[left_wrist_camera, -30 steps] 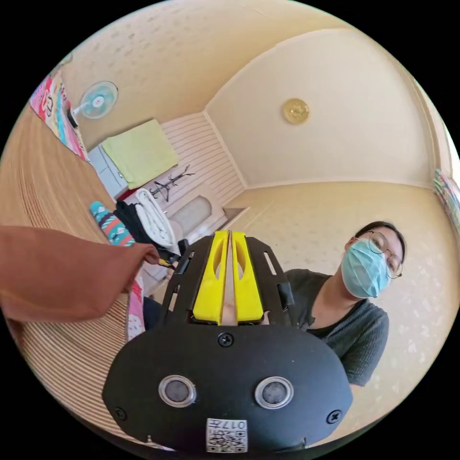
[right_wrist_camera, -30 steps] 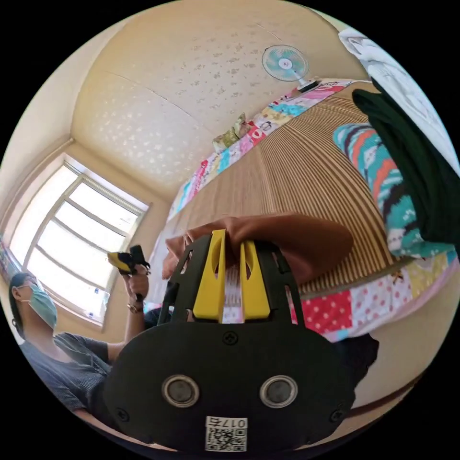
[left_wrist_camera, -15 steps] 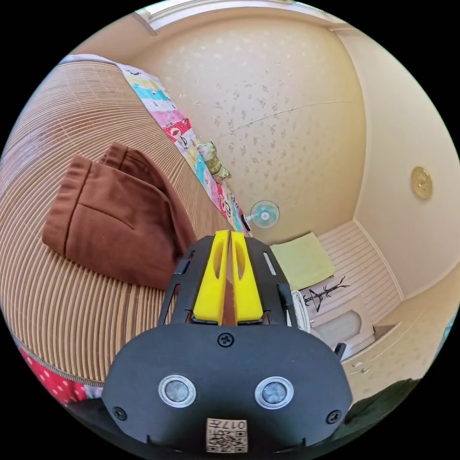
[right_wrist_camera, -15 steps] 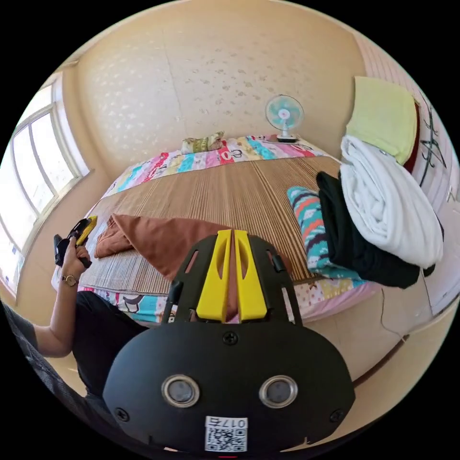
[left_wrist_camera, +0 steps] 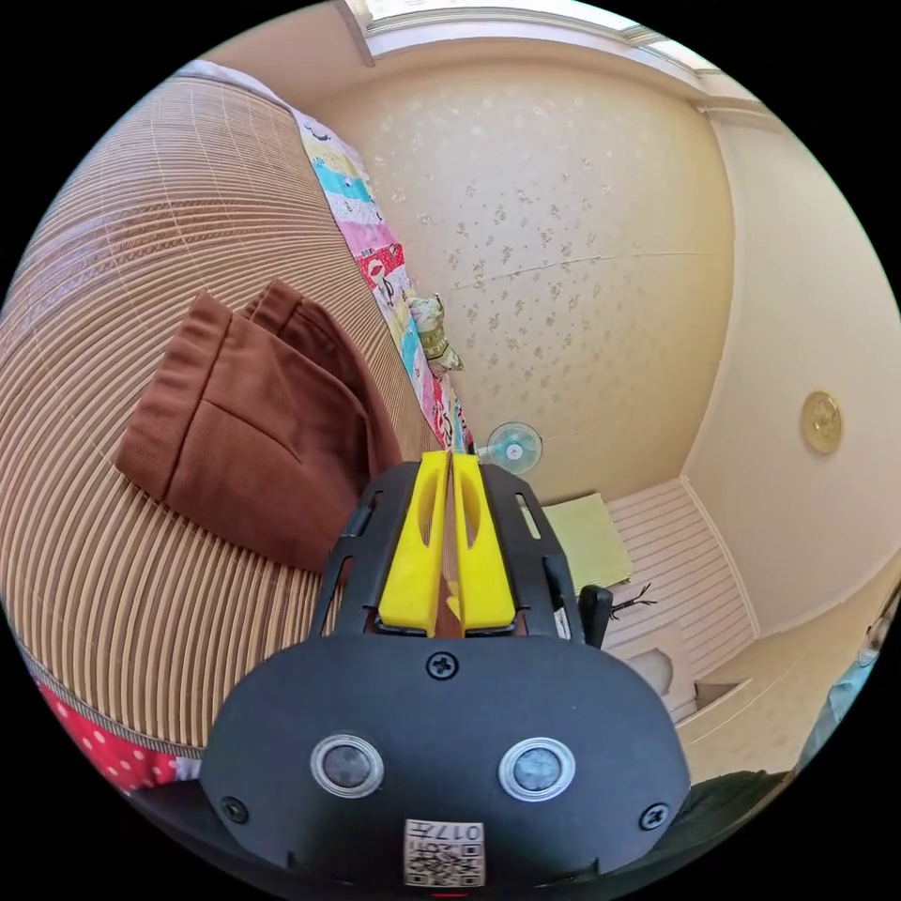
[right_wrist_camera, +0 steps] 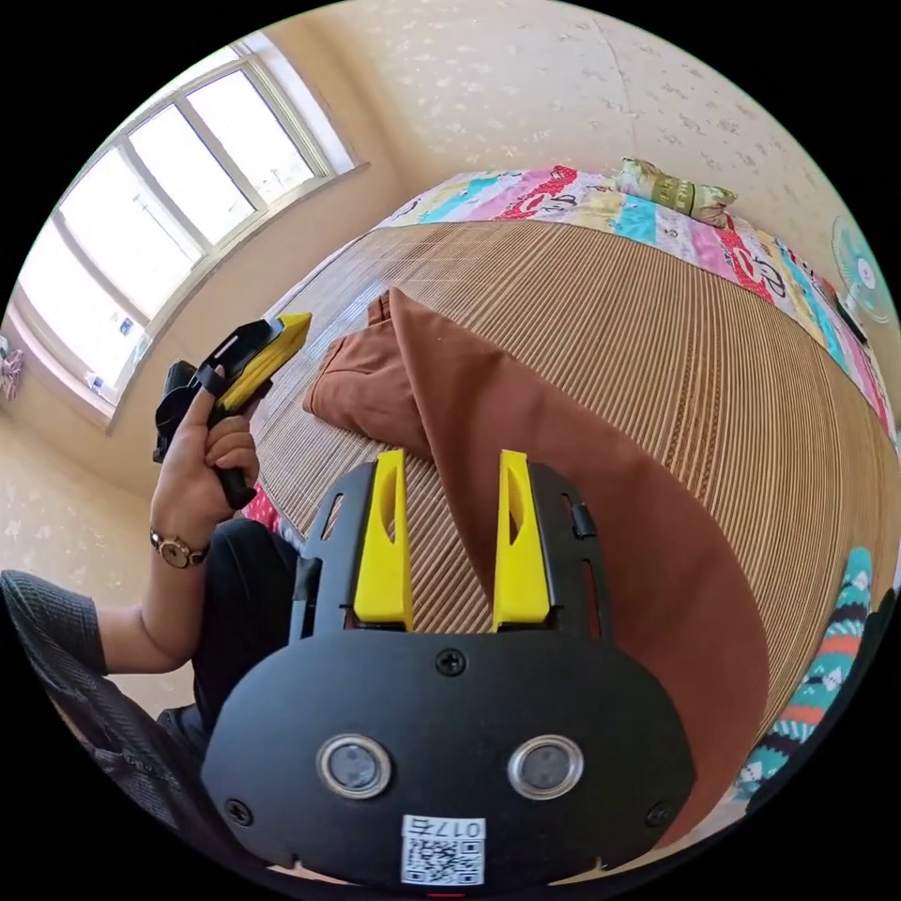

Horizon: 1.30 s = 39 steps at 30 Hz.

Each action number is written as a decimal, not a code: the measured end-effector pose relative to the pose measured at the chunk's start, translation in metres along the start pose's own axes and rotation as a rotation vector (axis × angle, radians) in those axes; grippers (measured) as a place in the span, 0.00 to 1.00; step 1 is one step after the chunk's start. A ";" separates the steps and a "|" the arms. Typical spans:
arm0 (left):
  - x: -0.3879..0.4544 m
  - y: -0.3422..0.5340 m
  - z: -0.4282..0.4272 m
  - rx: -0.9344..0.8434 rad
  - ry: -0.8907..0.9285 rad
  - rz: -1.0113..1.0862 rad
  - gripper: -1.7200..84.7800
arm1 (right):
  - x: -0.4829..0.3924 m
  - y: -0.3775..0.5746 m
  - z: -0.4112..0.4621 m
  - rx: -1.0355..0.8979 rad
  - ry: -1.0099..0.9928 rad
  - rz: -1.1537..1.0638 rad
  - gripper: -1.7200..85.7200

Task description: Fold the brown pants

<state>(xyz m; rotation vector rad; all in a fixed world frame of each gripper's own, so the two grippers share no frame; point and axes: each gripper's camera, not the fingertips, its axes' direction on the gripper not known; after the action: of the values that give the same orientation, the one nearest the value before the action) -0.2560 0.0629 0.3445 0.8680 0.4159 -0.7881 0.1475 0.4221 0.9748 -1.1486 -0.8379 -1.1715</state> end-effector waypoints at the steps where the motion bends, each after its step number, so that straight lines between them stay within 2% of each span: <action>1: 0.002 -0.002 0.001 -0.006 -0.007 0.008 0.01 | -0.004 -0.010 0.007 -0.023 0.032 -0.021 0.18; 6: 0.000 -0.010 0.001 -0.020 0.022 -0.004 0.01 | 0.019 -0.022 0.058 -0.225 0.060 0.002 0.13; 8: -0.006 -0.015 -0.002 -0.016 0.061 -0.029 0.01 | 0.041 -0.010 0.058 -0.179 -0.033 0.060 0.11; 13: -0.008 -0.029 -0.007 -0.030 0.074 -0.028 0.02 | 0.114 0.050 0.047 -0.044 -0.475 0.298 0.07; 18: -0.016 -0.045 -0.017 -0.031 0.063 -0.054 0.10 | 0.109 0.099 0.005 0.055 -0.540 0.296 0.06; 21: -0.026 -0.056 -0.027 -0.017 0.060 -0.091 0.13 | 0.119 0.137 -0.029 0.236 -0.695 0.352 0.06; 24: -0.032 -0.067 -0.037 -0.003 0.027 -0.101 0.15 | 0.138 0.162 -0.043 0.281 -0.879 0.426 0.06; 29: -0.044 -0.092 -0.025 -0.160 -0.035 -0.126 0.17 | 0.145 0.178 -0.067 0.297 -1.015 0.403 0.06; 31: -0.054 -0.097 -0.017 -0.225 -0.017 -0.158 0.17 | 0.149 0.183 -0.077 0.319 -1.087 0.399 0.06; 35: -0.082 -0.108 -0.001 -0.385 0.005 -0.244 0.14 | 0.152 0.187 -0.091 0.339 -1.078 0.399 0.05; 39: -0.100 -0.118 0.014 -0.524 0.081 -0.288 0.10 | 0.168 0.192 -0.106 0.452 -1.150 0.419 0.05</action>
<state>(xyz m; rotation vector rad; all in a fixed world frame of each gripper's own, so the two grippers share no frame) -0.4106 0.0491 0.3534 0.3523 0.7906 -0.8536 0.3655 0.2756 1.0623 -1.4791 -1.5086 0.1391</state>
